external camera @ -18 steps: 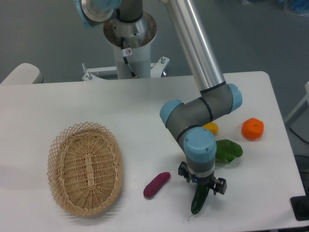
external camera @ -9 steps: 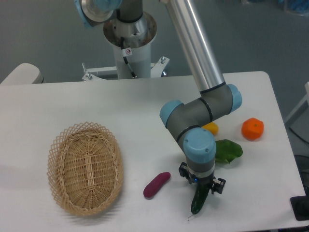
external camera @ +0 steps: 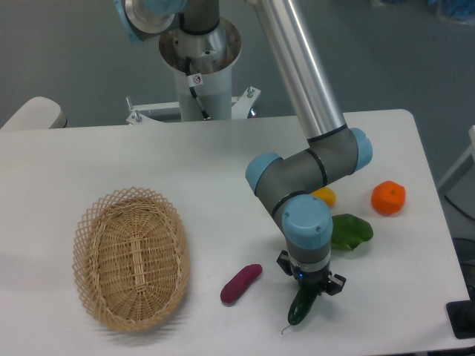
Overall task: Pick up the cucumber from the table
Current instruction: 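Lift the grasped cucumber up off the table toward the basket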
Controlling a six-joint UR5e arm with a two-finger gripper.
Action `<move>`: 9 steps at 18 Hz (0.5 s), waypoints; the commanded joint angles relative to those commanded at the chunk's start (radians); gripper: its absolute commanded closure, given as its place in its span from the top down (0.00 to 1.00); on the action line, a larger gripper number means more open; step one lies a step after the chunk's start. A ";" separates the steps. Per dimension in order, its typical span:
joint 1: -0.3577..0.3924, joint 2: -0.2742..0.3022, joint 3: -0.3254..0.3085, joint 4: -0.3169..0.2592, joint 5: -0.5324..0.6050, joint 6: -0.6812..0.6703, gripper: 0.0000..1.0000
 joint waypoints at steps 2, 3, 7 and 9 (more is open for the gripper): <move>0.000 0.017 0.011 -0.012 -0.002 0.000 0.35; 0.000 0.029 0.011 -0.017 -0.003 0.002 0.35; -0.023 0.093 0.011 -0.034 -0.014 0.023 0.35; -0.037 0.136 0.009 -0.098 -0.015 0.023 0.35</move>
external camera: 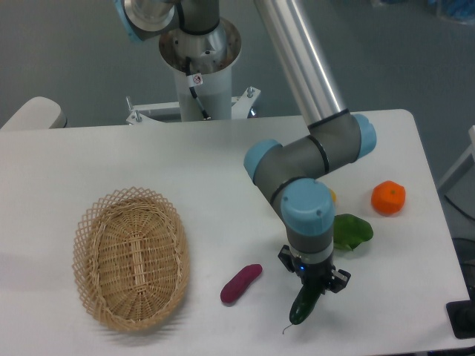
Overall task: Pick up the cucumber from the table
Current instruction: 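Lift the grasped cucumber up off the table toward the basket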
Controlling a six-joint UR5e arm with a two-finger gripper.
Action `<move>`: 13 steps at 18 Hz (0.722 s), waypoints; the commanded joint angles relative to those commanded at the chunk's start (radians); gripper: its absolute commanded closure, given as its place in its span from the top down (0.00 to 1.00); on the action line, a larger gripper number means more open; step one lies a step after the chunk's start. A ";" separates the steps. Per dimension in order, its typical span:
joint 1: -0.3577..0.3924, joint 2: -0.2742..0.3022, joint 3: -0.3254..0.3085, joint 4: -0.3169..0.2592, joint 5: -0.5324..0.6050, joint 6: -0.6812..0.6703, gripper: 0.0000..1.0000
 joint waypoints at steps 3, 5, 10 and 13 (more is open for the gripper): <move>-0.023 0.055 0.000 -0.057 0.002 0.000 0.36; -0.023 0.078 0.002 -0.110 0.002 0.000 0.36; -0.006 0.124 0.006 -0.193 0.000 0.043 0.37; 0.006 0.149 0.008 -0.243 0.000 0.080 0.37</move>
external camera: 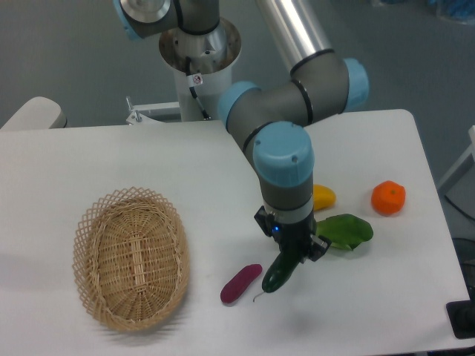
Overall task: Pick up the cucumber from the table
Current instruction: 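Lift the grasped cucumber up off the table toward the basket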
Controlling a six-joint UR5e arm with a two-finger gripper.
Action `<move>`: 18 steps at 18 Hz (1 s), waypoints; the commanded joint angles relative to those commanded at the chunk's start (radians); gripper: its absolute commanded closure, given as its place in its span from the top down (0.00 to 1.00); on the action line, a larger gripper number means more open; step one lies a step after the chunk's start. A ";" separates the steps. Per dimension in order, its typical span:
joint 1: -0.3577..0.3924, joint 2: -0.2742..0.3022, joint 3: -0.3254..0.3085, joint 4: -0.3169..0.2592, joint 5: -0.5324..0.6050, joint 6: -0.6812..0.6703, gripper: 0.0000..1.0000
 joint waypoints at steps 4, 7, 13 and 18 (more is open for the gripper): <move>-0.006 0.017 0.000 -0.011 -0.018 0.000 0.37; -0.012 0.018 0.000 -0.014 -0.020 -0.001 0.37; -0.011 0.031 0.002 -0.037 -0.018 -0.001 0.37; -0.008 0.031 0.008 -0.035 -0.021 -0.001 0.37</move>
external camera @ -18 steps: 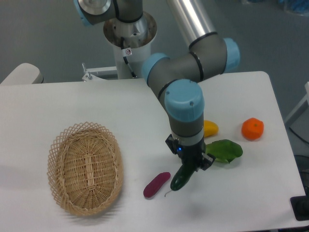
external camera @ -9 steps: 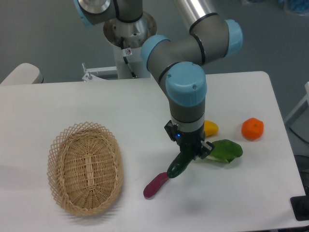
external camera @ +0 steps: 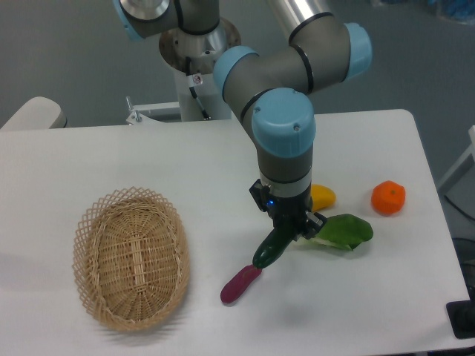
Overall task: Pick up the cucumber from the table
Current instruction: 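Lift the grasped cucumber up off the table toward the basket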
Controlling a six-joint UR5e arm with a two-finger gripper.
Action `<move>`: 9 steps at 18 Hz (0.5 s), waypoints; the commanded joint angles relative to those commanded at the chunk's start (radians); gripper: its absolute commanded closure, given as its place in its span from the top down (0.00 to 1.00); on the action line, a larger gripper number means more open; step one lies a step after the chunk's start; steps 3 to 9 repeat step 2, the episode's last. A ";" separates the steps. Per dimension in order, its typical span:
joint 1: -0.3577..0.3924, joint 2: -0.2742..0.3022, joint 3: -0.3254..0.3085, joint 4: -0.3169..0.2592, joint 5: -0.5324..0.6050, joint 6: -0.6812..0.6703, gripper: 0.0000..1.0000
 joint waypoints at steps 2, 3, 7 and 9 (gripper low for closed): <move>0.002 0.000 0.003 0.000 0.000 0.000 0.37; 0.002 0.000 0.003 0.000 0.000 0.000 0.37; 0.002 0.000 0.003 0.000 0.000 0.000 0.37; 0.002 0.000 0.003 0.000 0.000 0.000 0.37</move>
